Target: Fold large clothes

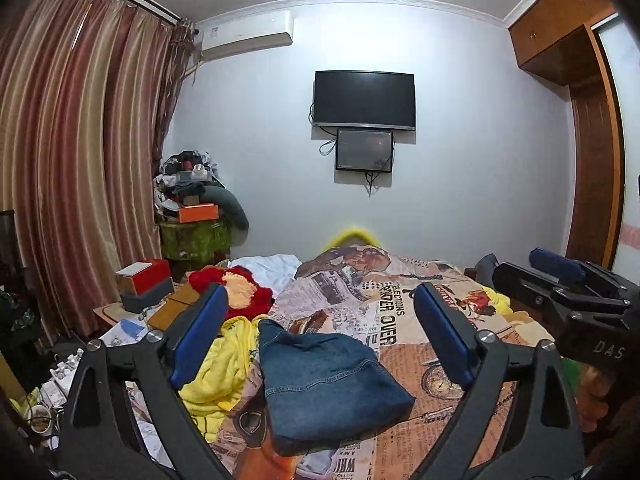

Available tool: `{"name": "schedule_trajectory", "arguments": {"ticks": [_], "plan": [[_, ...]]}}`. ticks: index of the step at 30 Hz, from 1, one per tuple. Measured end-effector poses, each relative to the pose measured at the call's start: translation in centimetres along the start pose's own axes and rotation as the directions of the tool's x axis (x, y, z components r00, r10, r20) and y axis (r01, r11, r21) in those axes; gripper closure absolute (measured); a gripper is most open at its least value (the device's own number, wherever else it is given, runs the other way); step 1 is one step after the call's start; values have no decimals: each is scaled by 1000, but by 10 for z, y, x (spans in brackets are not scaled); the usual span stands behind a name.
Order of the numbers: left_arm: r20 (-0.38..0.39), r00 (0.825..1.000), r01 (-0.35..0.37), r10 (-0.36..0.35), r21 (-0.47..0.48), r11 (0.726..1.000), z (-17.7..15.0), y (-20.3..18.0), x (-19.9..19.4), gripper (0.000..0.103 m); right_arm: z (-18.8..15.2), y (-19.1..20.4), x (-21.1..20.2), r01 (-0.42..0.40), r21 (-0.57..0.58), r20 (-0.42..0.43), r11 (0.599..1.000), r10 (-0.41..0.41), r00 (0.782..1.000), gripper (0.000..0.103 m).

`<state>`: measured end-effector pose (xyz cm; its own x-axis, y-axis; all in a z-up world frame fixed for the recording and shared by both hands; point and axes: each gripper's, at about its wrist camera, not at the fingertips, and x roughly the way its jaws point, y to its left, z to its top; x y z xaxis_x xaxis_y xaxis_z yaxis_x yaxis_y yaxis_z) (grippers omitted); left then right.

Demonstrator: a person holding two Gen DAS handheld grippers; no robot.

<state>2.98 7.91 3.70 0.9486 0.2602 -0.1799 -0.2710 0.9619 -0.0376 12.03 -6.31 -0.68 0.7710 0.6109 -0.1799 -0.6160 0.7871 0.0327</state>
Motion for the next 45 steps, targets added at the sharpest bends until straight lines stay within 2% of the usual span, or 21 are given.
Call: {"name": "schedule_trajectory", "arguments": {"ticks": [5, 7, 12, 45], "plan": [[2, 1000, -15, 15, 1, 1000, -2, 2, -2, 0, -4, -1, -5, 27, 12, 3, 1000, -27, 1000, 3], [-2, 1000, -12, 12, -4, 1000, -3, 4, 0, 0, -6, -1, -6, 44, 15, 12, 999, -44, 999, 0], [-5, 1000, -20, 20, -2, 1000, -4, 3, -2, 0, -8, -2, -4, 81, 3, 9, 997, -81, 997, 0], [-34, 999, -4, 3, -36, 999, -15, 9, 8, 0, -10, -4, -1, 72, 19, -14, 997, -71, 997, 0]]}}
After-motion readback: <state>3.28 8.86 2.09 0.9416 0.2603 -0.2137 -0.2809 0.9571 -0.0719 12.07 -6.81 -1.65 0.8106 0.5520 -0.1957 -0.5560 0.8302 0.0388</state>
